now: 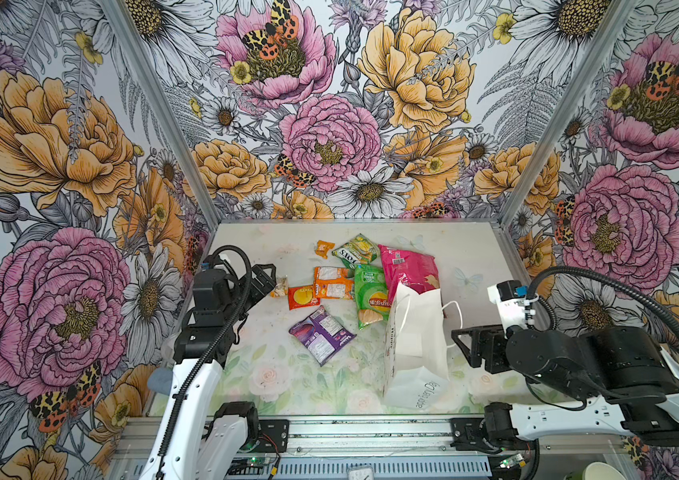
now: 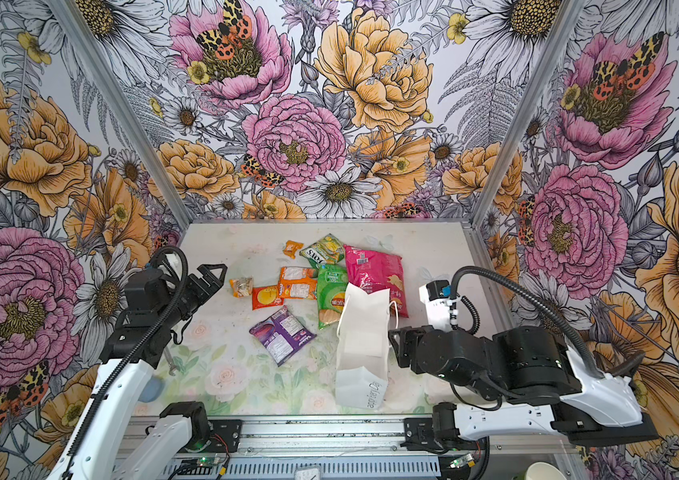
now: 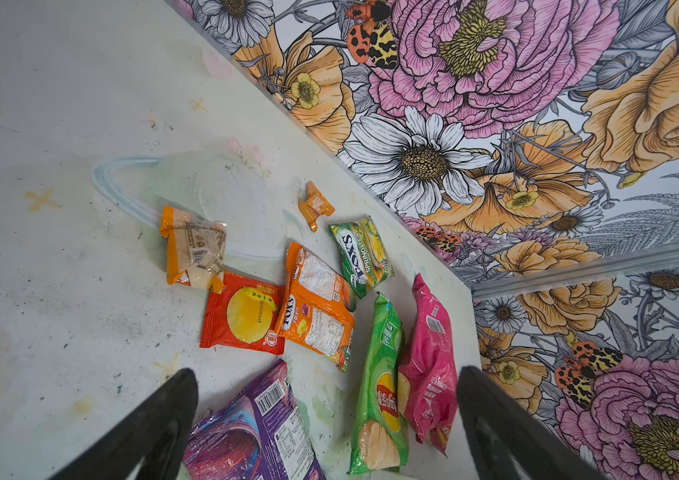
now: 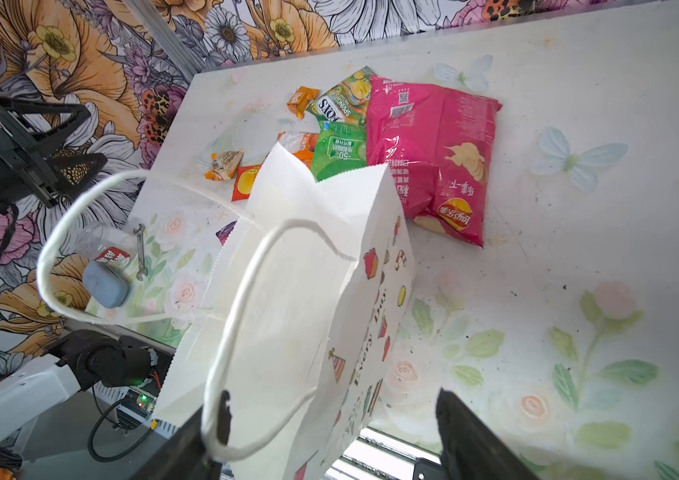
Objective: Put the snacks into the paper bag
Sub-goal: 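Grasp the paper bag's rim with the right gripper and drag it farther from the robot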
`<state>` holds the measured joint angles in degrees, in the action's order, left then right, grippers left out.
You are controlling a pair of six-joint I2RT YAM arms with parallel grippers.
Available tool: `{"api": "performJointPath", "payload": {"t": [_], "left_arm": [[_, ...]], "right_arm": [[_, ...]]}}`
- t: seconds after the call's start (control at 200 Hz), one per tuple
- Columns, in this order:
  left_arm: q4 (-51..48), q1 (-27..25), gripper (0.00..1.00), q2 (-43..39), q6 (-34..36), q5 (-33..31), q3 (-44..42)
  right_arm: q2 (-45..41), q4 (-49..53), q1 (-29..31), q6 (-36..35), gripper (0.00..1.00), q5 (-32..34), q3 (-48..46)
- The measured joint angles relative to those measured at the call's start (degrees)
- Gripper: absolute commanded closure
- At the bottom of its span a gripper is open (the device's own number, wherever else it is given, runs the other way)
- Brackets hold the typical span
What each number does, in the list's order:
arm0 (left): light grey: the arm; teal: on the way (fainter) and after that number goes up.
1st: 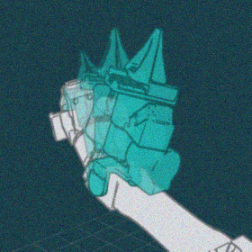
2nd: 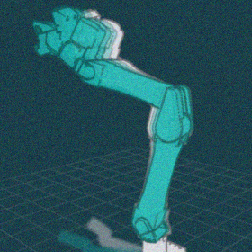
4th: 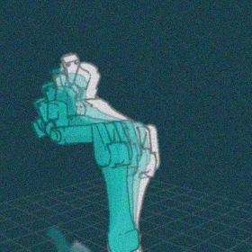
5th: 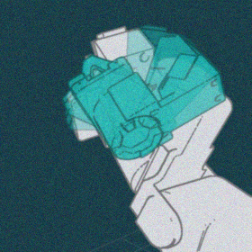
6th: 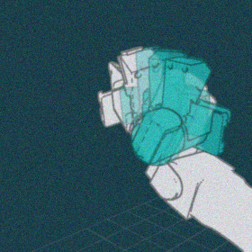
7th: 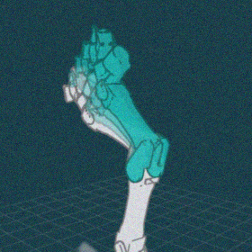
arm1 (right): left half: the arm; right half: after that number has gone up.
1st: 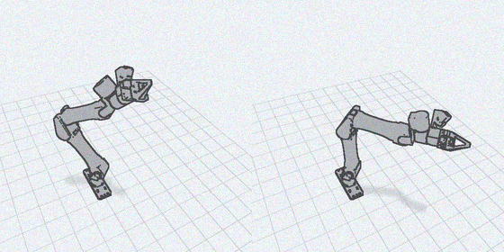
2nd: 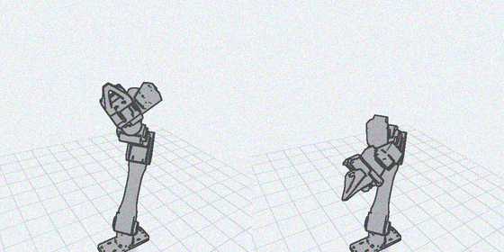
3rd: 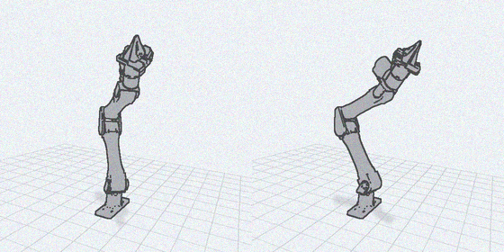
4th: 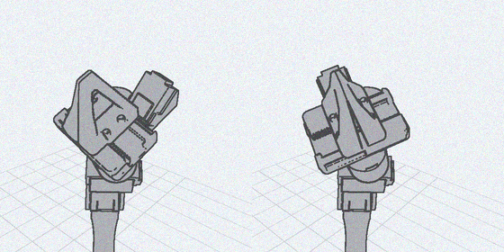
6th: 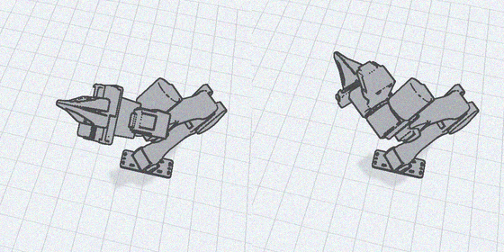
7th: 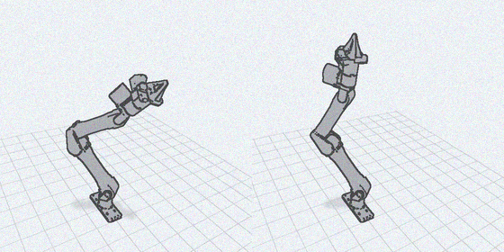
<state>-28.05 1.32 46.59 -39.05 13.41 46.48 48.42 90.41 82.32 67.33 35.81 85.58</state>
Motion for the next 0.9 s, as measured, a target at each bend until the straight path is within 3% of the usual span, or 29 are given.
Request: {"api": "performJointPath", "payload": {"t": [0.255,0.51,0.681,0.901], "left_arm": [[0.0,0.3,0.01,0.1,0.0,0.0,-0.1],[0.0,0.9,0.01,0.7,0.0,0.2,-0.1],[0.3,1.0,0.01,0.9,0.0,0.6,-0.1],[0.5,1.2,0.01,1.5,0.0,1.0,-0.2]], "right_arm": [[3.5,0.6,3.8,-0.2,0.21,0.4,2.6],[4.3,1.3,4.7,4.0,0.23,-0.1,-1.8],[4.3,0.5,4.7,6.7,0.29,-1.2,-7.3],[5.9,-1.3,0.6,6.4,0.50,-4.2,-8.6]]}}
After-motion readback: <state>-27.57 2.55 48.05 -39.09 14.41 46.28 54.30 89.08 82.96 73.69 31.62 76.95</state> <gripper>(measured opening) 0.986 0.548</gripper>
